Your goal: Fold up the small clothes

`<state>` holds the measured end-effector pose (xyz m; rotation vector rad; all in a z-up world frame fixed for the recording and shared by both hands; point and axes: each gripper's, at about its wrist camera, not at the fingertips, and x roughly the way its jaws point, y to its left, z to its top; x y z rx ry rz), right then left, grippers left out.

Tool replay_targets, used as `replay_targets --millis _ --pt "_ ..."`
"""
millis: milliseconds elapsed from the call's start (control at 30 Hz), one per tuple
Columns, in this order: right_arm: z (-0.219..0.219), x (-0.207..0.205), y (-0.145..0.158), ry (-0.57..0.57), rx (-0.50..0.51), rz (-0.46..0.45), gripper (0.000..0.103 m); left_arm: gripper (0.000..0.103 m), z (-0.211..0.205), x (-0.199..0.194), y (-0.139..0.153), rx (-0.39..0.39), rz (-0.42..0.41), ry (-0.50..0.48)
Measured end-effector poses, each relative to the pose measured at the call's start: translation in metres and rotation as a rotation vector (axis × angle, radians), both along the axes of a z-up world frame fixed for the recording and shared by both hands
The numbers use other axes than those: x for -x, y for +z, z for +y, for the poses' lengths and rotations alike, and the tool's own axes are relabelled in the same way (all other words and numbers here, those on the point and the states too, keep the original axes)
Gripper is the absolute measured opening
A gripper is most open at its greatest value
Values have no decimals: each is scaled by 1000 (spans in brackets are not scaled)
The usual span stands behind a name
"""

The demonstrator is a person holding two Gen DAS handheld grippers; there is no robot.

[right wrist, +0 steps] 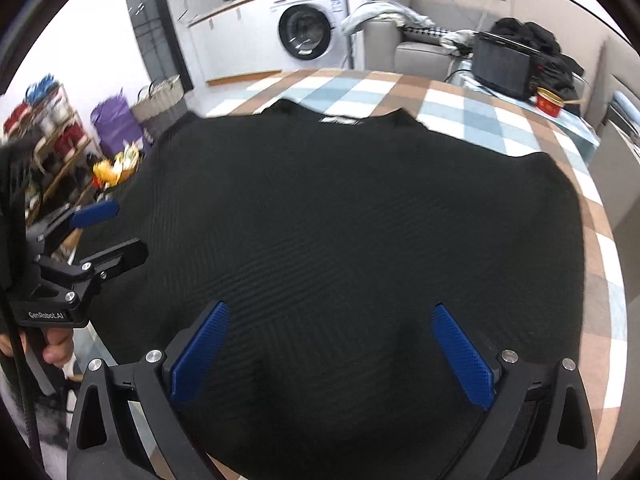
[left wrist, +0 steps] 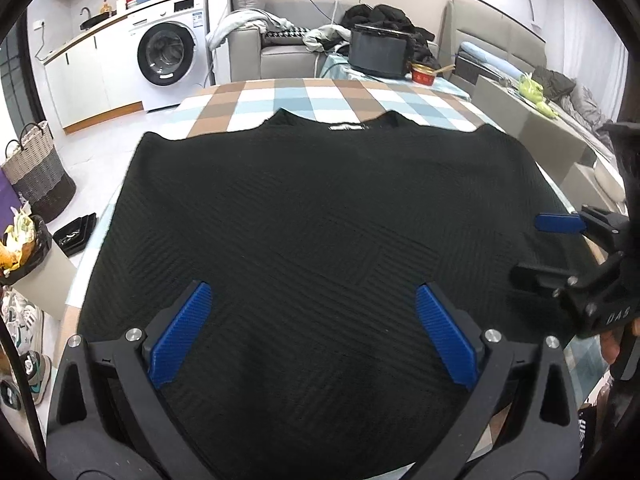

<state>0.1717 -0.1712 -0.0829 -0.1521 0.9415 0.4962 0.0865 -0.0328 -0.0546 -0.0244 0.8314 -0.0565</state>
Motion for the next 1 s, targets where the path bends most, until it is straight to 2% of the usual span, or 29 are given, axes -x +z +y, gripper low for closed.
replay_targets --millis 500,733,1000 --pt "14 -6 -28 14 86 14 103 101 0 -11 -20 -6 46 2" --pt "19 -4 -32 24 130 -6 103 101 -3 -17 -27 -13 63 -4" --pt "17 -2 -33 23 130 -14 103 101 -8 -26 -37 -25 87 -13"
